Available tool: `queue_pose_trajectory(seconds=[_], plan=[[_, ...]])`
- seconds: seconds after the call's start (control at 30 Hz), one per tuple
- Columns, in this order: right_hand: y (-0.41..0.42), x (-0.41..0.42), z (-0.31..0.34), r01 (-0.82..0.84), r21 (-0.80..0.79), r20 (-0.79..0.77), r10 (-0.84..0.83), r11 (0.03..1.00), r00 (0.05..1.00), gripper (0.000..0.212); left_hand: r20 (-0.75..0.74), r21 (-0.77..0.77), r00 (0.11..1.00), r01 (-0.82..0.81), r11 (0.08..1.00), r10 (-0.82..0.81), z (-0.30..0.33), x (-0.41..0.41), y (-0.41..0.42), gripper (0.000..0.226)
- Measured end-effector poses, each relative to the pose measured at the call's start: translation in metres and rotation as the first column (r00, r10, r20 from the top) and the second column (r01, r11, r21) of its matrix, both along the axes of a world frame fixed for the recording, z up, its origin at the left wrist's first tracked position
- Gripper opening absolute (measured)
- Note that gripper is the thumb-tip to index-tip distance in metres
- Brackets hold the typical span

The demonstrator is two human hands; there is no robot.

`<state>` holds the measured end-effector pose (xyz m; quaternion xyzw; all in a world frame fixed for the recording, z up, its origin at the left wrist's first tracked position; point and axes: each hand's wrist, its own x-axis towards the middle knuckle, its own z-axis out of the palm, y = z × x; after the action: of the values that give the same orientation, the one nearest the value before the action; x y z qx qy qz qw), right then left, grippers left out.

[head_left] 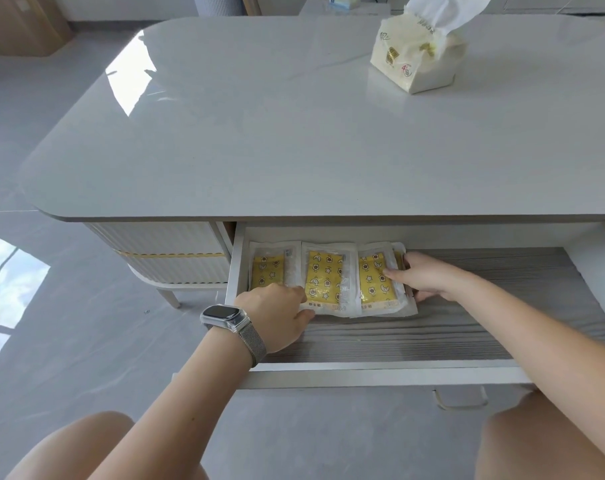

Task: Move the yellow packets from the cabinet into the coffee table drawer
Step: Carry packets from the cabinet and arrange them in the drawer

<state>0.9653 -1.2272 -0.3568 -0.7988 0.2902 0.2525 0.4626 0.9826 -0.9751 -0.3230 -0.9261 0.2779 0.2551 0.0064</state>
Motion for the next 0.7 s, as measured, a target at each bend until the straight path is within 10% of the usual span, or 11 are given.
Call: queue_pose_trajectory(seconds=[0.27,0.7], plan=[[-0.009,0.004,0.001,0.105,-0.232,0.091,-0.086,0.967,0.992,0.058,-0.006,-0.004,1.000,-0.007,1.000,0.007,-0.001,0.001,-0.001,0.044],[-0.005,0.004,0.008,0.122,-0.110,0.020,-0.121,0.986,0.993,0.048,0.023,-0.019,1.000,-0.005,1.000,0.005,0.001,0.000,0.000,0.043]])
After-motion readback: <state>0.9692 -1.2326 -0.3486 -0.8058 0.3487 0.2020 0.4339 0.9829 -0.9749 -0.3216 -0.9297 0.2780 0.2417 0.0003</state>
